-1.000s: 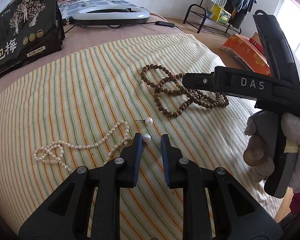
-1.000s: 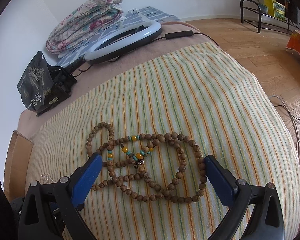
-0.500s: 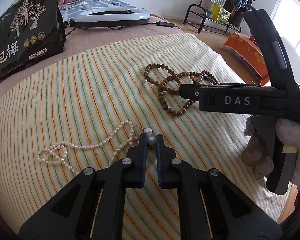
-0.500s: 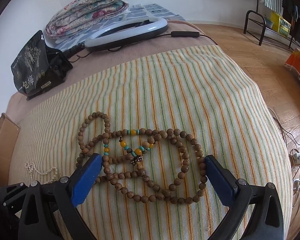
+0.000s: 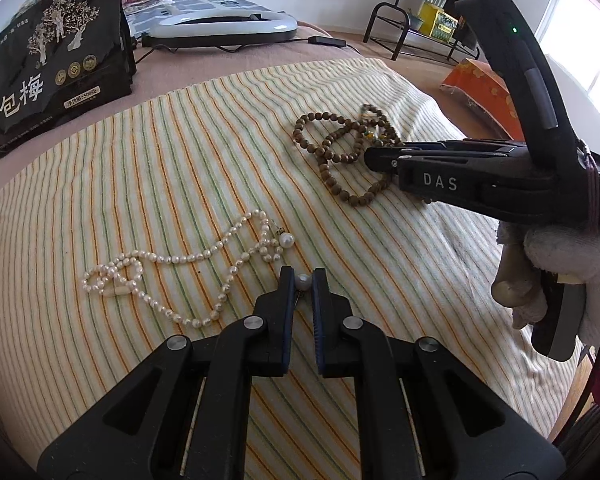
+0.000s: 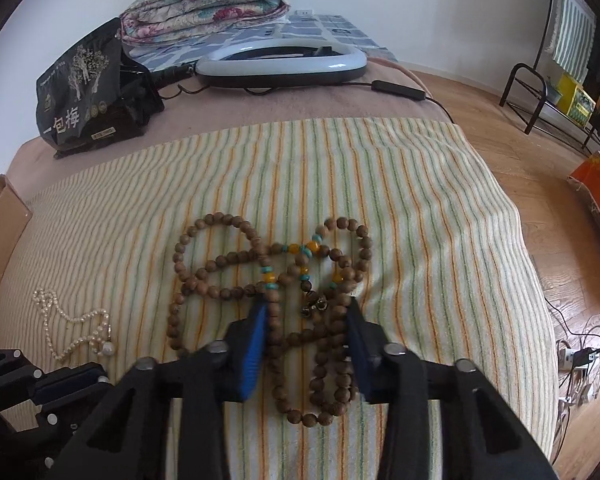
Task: Organize jewelry
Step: 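Close the right gripper on the wooden bead strand while the left grips a pearl, then lift the wooden bead strand with the right gripper and carry it over the box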
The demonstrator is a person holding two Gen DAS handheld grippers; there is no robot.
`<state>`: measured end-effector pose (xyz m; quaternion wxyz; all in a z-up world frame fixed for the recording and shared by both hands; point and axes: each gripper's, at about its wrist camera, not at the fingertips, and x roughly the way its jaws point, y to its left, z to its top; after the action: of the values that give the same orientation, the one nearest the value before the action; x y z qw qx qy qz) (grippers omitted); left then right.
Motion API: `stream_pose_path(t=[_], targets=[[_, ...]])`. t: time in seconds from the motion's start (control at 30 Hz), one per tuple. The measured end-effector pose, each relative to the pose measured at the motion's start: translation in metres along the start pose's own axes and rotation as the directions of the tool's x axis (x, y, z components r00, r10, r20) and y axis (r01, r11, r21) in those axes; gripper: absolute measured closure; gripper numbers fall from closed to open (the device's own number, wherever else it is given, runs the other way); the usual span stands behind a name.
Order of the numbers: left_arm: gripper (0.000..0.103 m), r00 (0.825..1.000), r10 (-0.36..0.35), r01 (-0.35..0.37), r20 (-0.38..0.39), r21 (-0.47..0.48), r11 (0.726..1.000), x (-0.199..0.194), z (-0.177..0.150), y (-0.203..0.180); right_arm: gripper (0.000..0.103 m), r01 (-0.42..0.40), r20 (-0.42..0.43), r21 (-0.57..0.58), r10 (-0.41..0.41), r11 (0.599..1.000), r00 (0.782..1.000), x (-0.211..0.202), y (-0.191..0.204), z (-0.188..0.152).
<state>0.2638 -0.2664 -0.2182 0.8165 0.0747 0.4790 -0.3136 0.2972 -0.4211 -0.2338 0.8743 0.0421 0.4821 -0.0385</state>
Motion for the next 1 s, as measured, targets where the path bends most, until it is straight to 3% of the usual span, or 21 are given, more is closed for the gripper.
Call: stream_pose_path(t=[0.2,0.53,1.0], targets=[[0.097,1.0,0.0,0.0,0.011,0.003,1.0,-0.017,-0.001,0.001,0.092,-0.093,-0.002,0.056,0.093,0.994,0.996,-0.012,-0.006,0.002],[0.097,0.995,-0.007,0.011,0.103,-0.032,0.999,-0.066,0.007,0.012,0.092,-0.121,0.105,0.031,0.117,0.992,0.988,-0.061,0.011,0.016],[0.097,0.973,0.002,0.017,0.231,-0.082,0.996,-0.134,0.009,0.032,0.092,-0.172,0.277,-0.02,0.171,0.985,0.945,-0.151,0.044,0.039]])
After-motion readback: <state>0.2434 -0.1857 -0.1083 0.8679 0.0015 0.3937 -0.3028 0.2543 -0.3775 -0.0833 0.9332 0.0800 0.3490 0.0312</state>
